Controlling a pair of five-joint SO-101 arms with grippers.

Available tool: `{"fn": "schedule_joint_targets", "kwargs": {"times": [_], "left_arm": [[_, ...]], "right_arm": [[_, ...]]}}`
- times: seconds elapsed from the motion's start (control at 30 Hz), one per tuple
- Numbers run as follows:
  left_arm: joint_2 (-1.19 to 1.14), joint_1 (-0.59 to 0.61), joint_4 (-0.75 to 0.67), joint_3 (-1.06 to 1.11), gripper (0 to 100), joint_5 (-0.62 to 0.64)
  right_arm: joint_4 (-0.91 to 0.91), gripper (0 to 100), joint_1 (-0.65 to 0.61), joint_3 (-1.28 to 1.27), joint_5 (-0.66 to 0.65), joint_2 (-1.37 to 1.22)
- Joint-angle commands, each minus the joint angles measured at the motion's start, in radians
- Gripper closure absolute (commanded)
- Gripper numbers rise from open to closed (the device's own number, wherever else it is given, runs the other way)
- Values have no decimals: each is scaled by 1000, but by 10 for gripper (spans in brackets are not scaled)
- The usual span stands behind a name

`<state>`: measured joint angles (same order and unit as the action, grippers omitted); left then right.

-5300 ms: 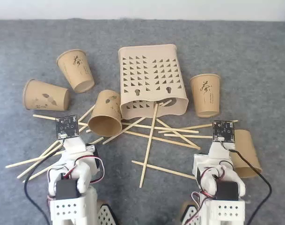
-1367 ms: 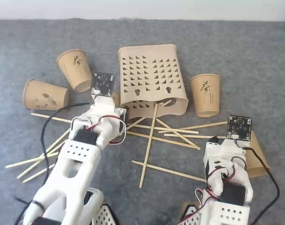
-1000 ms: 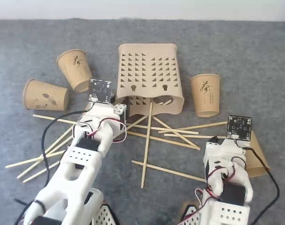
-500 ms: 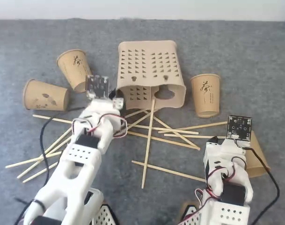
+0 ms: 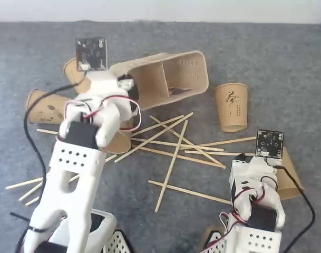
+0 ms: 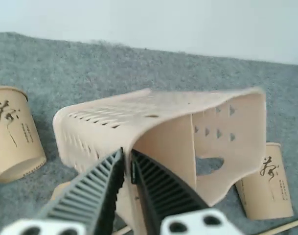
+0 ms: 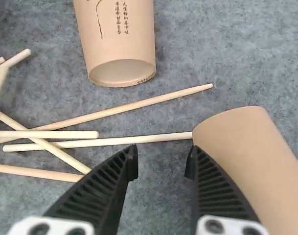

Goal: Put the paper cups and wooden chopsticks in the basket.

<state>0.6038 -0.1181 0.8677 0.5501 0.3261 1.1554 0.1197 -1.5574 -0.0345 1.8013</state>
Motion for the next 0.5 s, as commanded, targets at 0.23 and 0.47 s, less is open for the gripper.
{"fn": "schedule_joint_targets", "kwargs": {"times": [0.23,0.47], "left_arm": [[-488,17,198,-559,988,48],[-872,20,428,-1095,988,78]], "right_arm": [[-24,833,12,3,3,13],[-19,833,12,3,-8,12]]}}
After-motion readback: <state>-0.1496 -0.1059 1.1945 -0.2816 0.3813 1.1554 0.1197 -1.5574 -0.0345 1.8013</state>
